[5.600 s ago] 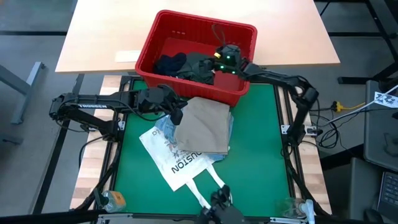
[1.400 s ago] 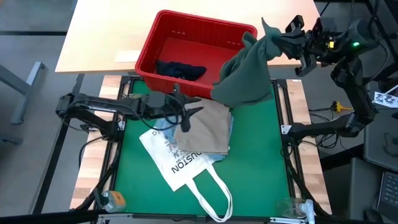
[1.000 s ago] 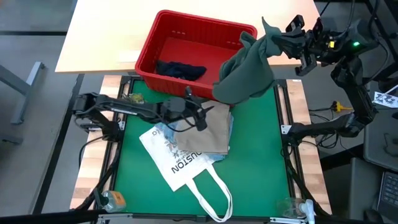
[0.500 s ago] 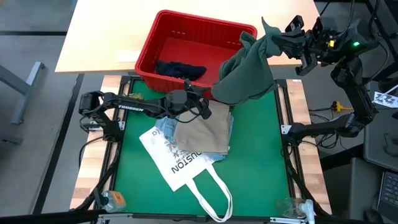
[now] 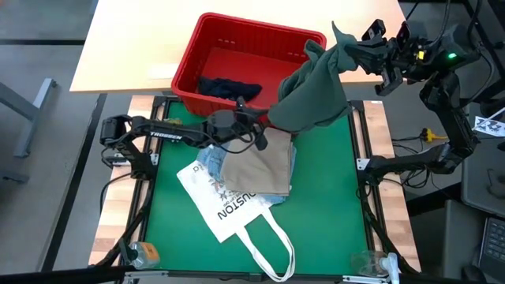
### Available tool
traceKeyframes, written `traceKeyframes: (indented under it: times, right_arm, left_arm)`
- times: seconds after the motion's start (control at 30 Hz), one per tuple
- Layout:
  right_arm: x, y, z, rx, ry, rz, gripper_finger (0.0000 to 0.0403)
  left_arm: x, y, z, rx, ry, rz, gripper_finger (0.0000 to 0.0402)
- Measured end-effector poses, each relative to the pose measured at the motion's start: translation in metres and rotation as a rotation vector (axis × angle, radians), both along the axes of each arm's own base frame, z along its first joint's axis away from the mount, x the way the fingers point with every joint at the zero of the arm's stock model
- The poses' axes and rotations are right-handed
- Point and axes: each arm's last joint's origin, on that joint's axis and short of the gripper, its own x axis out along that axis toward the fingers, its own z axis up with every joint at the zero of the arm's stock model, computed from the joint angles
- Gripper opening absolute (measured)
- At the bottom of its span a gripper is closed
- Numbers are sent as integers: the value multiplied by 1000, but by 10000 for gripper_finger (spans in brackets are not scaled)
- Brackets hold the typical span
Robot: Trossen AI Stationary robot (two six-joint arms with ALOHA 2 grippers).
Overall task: Fold Laundry from Bin
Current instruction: Fold the green shirt
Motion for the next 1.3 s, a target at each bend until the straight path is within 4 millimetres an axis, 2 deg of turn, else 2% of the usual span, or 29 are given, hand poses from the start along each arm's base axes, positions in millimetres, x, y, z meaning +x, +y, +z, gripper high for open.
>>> traceKeyframes:
  times: [0.1,0.27,0.43,0.6,0.83,1.0,1.13,1.3]
  right_arm:
    - [0,0,0,4,-2,2,5]
    - [-2,1,5,20,-46,19,5]
    - [-9,6,13,-23,-121,18,5]
    - [-18,11,18,-30,-181,-31,5]
    - [-17,9,24,-9,-262,-11,5]
    - [2,-3,22,112,-262,79,5]
    - [26,-18,12,192,-178,162,5]
    - [43,-29,5,247,-138,184,5]
  left_arm:
    - [0,4,5,8,-48,-35,113]
    - [-4,5,15,20,-114,-58,14]
    - [-22,0,44,68,-160,-64,4]
    - [-63,-1,87,97,-219,-41,2]
    - [-127,-4,134,130,-331,-1,1]
    - [-168,-9,155,164,-379,27,1]
    - [-201,-16,168,191,-361,71,0]
    - [-240,-25,183,191,-309,112,0]
